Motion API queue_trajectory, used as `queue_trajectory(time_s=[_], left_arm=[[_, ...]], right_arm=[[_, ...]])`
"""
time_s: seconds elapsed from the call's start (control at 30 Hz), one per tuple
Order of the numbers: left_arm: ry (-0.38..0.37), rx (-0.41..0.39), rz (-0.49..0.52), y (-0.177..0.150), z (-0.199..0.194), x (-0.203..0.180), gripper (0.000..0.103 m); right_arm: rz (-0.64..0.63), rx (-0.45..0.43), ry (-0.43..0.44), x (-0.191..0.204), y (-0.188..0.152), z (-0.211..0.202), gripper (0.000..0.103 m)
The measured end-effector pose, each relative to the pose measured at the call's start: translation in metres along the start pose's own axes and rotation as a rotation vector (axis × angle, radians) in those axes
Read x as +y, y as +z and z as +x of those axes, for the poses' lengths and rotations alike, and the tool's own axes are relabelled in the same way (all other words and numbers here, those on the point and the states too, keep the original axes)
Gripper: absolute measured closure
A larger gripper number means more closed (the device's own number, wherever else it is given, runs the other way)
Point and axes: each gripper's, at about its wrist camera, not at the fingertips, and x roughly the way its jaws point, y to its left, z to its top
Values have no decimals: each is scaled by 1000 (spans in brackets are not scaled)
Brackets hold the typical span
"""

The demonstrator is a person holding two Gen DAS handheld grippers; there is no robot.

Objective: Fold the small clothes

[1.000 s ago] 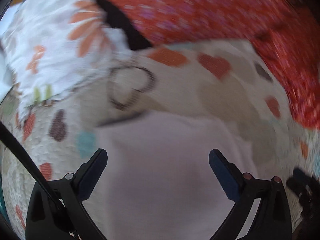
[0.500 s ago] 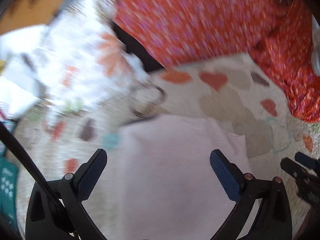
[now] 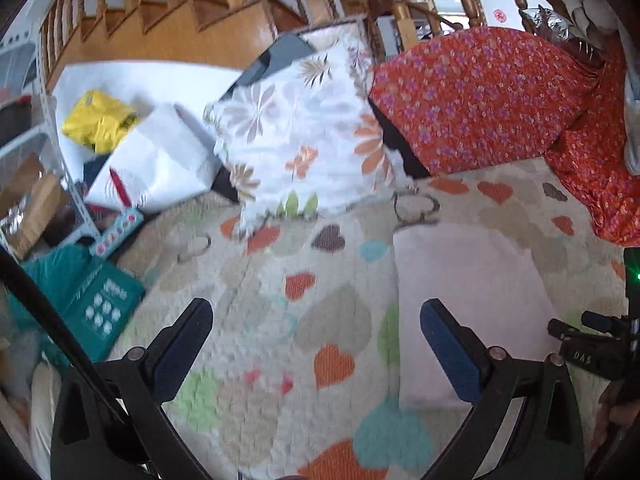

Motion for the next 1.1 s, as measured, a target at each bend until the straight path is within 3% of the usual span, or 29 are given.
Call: queue_trajectory(time_s=[0.2,0.33,0.43,1.1], left_arm=[[-59,143,-65,-32,8,3,0],[-52,250,-61,-47,26,-9,0],[-51,296,-51,-59,34,-18,0],[-75,372,-11,-74,49,-36,0]], right_arm=[[-27,-56,-14,23,-49,-33,27],[-85,-23,-46,31,-58,-24,27],[-107,-51,-82,32,-56,-24,27],[-86,-55,-81,27,-50,-22,25]])
